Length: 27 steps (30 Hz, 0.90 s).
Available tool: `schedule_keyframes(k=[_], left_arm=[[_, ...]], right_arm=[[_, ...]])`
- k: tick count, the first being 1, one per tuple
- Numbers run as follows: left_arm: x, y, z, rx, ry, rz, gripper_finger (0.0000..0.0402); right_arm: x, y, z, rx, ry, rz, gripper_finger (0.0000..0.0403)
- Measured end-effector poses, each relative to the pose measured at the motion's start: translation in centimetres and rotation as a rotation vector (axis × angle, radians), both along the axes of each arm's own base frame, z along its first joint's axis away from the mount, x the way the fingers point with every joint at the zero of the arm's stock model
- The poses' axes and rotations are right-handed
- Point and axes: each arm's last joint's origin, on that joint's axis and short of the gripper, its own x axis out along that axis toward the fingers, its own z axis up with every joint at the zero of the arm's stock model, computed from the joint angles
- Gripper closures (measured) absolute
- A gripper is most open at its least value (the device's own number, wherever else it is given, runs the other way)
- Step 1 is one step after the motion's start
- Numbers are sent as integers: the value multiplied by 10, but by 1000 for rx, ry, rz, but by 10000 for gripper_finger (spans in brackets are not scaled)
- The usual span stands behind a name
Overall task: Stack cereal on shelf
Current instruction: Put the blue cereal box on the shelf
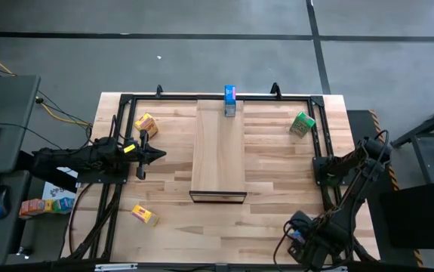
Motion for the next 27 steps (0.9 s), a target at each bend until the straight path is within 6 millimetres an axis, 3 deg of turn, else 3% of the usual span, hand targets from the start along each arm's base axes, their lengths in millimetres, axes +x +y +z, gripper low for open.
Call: schedule_keyframes(k=[14, 27], left_arm=[[0, 0, 0, 0, 0, 0, 398], [0, 0, 0, 0, 0, 0, 398]], right_arm=[[5, 4, 1, 10, -106, -17, 100], [-1, 0, -6, -49, 35, -49, 100]])
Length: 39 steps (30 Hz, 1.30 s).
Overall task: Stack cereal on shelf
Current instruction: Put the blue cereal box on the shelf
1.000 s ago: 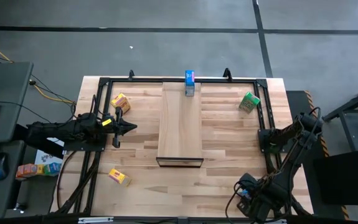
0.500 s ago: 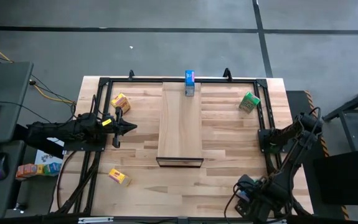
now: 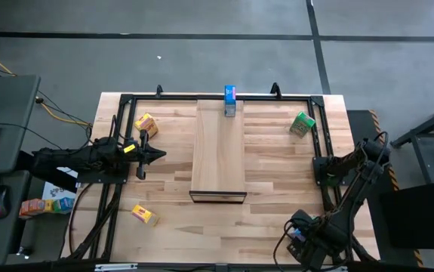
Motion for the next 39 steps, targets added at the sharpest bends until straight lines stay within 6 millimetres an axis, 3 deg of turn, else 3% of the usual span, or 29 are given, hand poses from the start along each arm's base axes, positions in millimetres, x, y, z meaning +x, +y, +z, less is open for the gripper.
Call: schedule_keyframes(k=[17, 30, 39], left_arm=[[0, 0, 0, 0, 0, 0, 398], [0, 0, 0, 0, 0, 0, 398], [0, 0, 0, 0, 0, 0, 398]], right_arm=[[2, 2, -5, -13, 13, -57, 117], [5, -1, -4, -7, 30, -120, 255], [9, -2, -3, 25, 19, 4, 331]])
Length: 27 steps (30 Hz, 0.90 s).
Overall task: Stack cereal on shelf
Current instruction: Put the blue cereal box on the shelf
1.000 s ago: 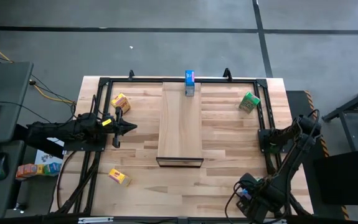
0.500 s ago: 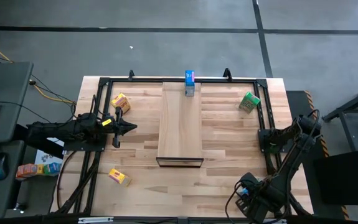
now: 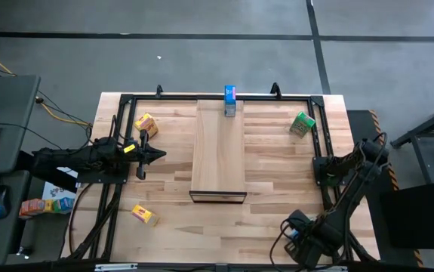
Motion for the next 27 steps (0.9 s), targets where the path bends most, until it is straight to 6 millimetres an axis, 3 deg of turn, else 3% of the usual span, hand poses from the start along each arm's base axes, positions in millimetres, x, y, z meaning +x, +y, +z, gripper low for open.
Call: schedule_keyframes(k=[6, 11, 15, 22, 27], left_arm=[[0, 0, 0, 0, 0, 0, 398], [0, 0, 0, 0, 0, 0, 398], [0, 0, 0, 0, 0, 0, 398], [0, 0, 0, 0, 0, 0, 398], [0, 0, 0, 0, 0, 0, 398]], right_arm=[[11, -5, 31, 85, -124, 105, 361], [30, -12, 90, 52, -458, 283, 367], [40, -26, 139, -102, -695, 438, 367], [65, -81, 192, -559, -868, 523, 368], [94, -138, 206, -747, -841, 321, 368]])
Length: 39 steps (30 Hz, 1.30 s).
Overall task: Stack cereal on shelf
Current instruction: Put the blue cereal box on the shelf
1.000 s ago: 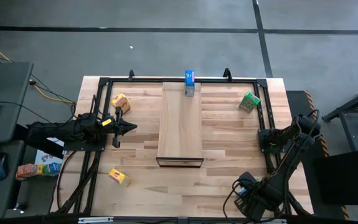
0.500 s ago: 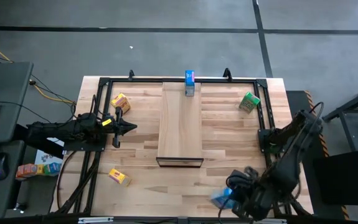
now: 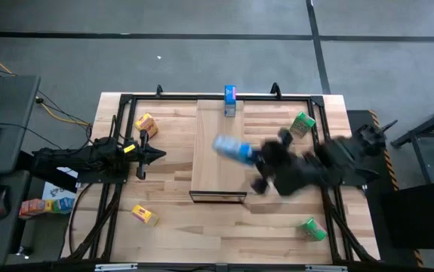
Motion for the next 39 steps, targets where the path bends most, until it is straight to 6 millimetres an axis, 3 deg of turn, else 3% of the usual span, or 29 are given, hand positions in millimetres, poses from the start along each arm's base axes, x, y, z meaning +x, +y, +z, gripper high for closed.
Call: schedule_keyframes(k=[9, 15, 23, 33, 39], left_arm=[[0, 0, 0, 0, 0, 0, 398], [0, 0, 0, 0, 0, 0, 398], [0, 0, 0, 0, 0, 0, 398], [0, 0, 0, 0, 0, 0, 398], [0, 0, 0, 0, 0, 0, 398]], right_arm=[[58, -104, -14, 170, 6, -194, 368], [86, -149, -44, 230, 123, -240, 368], [110, -171, -75, 262, 248, -185, 368], [112, -181, -81, 240, 275, -196, 367], [114, -186, -84, 251, 281, -223, 333]])
